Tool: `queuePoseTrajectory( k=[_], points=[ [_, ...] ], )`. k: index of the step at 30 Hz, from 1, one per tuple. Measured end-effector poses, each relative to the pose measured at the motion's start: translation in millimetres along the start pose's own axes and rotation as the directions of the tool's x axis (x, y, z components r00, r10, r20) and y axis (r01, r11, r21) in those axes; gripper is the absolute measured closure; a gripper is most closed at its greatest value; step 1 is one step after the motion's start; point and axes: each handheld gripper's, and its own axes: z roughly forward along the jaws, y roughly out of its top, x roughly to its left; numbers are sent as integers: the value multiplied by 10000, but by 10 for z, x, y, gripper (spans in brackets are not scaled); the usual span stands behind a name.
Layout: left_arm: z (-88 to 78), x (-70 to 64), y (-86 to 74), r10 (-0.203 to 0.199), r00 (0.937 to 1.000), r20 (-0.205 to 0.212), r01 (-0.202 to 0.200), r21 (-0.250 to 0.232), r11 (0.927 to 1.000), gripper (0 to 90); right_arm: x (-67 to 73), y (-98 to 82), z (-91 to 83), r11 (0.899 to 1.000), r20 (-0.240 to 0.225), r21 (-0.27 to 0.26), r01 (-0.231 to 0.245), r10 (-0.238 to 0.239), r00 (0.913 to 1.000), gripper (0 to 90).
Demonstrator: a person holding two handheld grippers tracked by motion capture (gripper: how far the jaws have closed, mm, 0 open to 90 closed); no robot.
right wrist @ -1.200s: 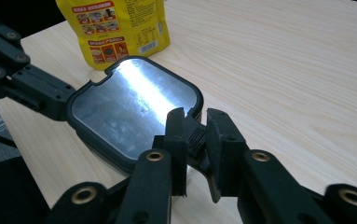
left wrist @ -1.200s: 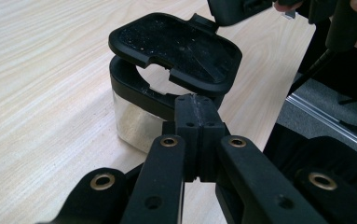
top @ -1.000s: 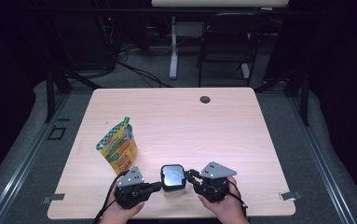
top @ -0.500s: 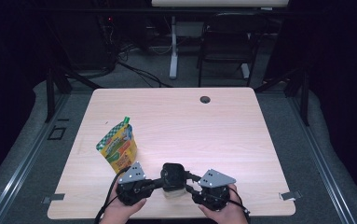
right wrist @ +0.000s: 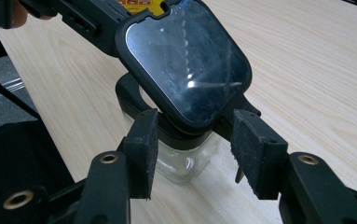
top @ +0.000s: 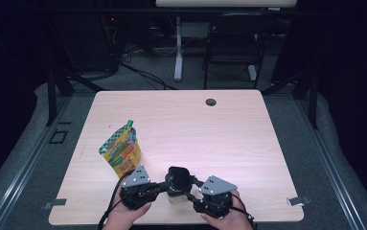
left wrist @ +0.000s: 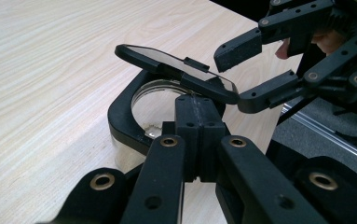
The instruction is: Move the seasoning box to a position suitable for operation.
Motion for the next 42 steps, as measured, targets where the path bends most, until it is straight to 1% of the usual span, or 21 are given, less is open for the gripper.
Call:
queuePoseTrajectory(
  k=[1, 3, 6, 10, 13, 17, 24, 27, 32, 33, 39, 42],
  points=[
    [4, -4, 0, -14, 10000, 18, 14, -8, 10000, 900, 14, 5, 11, 9999, 82, -73, 74, -74, 9999, 506],
    [7, -5, 0, 2, 10000, 27, -2, 2, 10000, 900, 28, 9, 27, 9999, 154, -151, 35, -32, 9999, 505],
    [11, -2, -3, 15, 10000, 35, -15, 5, 10000, 900, 37, 14, 41, 9998, 243, -100, 179, -177, 9995, 509],
    [9, 2, -7, 45, 10000, -28, -45, 62, 10000, 900, 45, 15, 53, 9996, 285, -174, 241, -236, 9993, 515],
    [28, 13, -27, -3, 10000, 11, 3, 77, 10000, 900, 52, 16, 49, 9994, 332, -187, 305, -299, 9990, 520],
    [54, 21, -54, -35, 10000, -27, 36, 182, 9998, 899, 56, 18, 44, 9993, 297, -228, 300, -293, 9991, 522],
    [97, 30, -84, 62, 9999, -79, -58, 412, 9991, 899, 49, 19, 37, 9991, 293, -268, 314, -306, 9991, 525],
    [109, 29, -102, 0, 10000, -54, 2, 391, 9992, 900, 46, 19, 35, 9991, 281, -285, 318, -310, 9991, 526],
    [107, 30, -105, 96, 9999, -72, -93, 392, 9992, 900, 43, 21, 25, 9990, 276, -298, 325, -317, 9991, 528],
    [105, 30, -106, 108, 9999, -95, -104, 405, 9991, 900, 45, 19, 26, 9989, 293, -369, 274, -263, 9992, 528],
    [106, 45, -111, -4, 10000, 59, 2, 354, 9994, 900, 30, 20, 6, 9987, 312, -446, 237, -223, 9993, 531],
    [108, 40, -113, 20, 10000, 26, -21, 321, 9995, 900, 25, 19, 0, 9985, 288, -480, 247, -234, 9993, 538]
  ],
)
